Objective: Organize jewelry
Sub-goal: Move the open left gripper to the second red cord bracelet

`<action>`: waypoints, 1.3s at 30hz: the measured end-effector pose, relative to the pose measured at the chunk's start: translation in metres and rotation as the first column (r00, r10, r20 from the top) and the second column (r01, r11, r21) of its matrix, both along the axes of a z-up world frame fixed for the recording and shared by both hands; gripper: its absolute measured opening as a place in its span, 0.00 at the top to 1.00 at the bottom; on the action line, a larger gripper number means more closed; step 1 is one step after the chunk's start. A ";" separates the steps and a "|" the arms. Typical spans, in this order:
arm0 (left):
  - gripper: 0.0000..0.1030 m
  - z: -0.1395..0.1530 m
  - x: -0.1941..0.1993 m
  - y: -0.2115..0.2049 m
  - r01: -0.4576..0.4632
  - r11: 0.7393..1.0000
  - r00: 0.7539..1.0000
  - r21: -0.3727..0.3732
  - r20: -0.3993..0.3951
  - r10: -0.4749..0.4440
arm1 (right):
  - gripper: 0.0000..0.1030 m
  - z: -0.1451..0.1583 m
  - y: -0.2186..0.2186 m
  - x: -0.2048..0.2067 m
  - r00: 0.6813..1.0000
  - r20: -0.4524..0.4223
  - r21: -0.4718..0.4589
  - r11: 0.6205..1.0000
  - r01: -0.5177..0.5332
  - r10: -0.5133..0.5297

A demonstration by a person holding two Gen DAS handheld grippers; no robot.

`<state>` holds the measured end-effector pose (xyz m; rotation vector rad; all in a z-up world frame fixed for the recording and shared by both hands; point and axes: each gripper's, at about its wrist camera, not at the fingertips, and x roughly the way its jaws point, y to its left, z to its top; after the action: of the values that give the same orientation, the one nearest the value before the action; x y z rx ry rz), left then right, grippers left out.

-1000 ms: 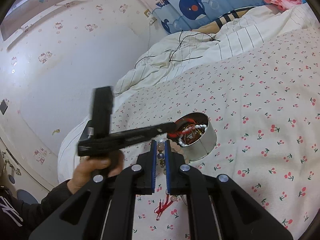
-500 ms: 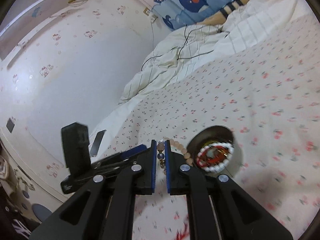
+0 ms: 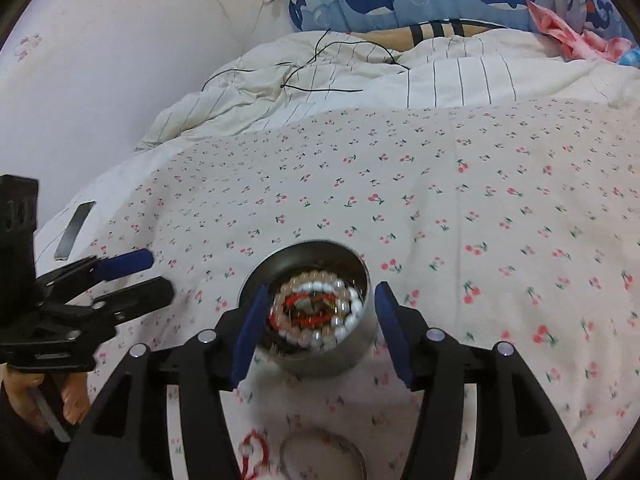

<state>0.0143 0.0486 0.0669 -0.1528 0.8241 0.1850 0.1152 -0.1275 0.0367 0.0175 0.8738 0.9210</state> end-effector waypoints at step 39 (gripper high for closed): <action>0.21 -0.002 -0.014 -0.006 0.067 0.996 0.997 -0.051 -0.040 -0.069 | 0.39 -0.033 -0.041 -0.053 0.998 -0.053 -0.250 0.967 -0.053 0.041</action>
<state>0.0005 0.0428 0.0646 -0.1677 0.8746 0.1037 0.0623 -0.1682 0.0042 -0.2012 1.0339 0.8507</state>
